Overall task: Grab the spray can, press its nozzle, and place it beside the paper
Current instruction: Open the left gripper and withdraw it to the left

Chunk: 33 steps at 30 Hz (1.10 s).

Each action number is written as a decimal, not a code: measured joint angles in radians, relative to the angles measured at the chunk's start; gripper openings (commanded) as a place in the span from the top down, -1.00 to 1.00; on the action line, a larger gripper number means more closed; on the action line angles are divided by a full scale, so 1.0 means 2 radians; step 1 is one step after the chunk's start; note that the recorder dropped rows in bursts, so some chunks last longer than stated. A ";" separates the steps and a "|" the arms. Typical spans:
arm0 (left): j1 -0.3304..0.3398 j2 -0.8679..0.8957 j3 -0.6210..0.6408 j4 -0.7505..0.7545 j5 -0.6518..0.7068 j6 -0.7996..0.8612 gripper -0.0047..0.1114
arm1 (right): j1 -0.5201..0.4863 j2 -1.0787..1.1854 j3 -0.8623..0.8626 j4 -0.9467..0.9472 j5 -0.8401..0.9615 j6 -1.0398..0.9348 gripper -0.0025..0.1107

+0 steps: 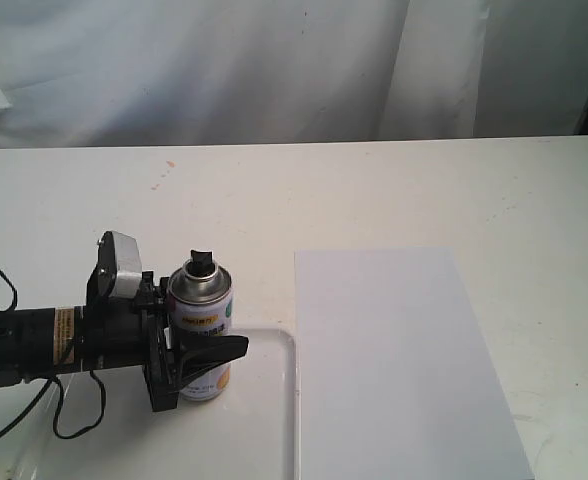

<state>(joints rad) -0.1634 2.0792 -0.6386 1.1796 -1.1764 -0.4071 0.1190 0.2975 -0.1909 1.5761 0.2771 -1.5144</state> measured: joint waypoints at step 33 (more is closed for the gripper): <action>0.000 -0.262 -0.002 -0.073 0.055 -0.095 0.24 | 0.000 0.000 0.000 0.000 0.000 0.000 0.96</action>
<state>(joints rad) -0.1634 1.5555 -0.6433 1.0334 -1.0659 -0.5977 0.1190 0.2975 -0.1909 1.5761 0.2771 -1.5137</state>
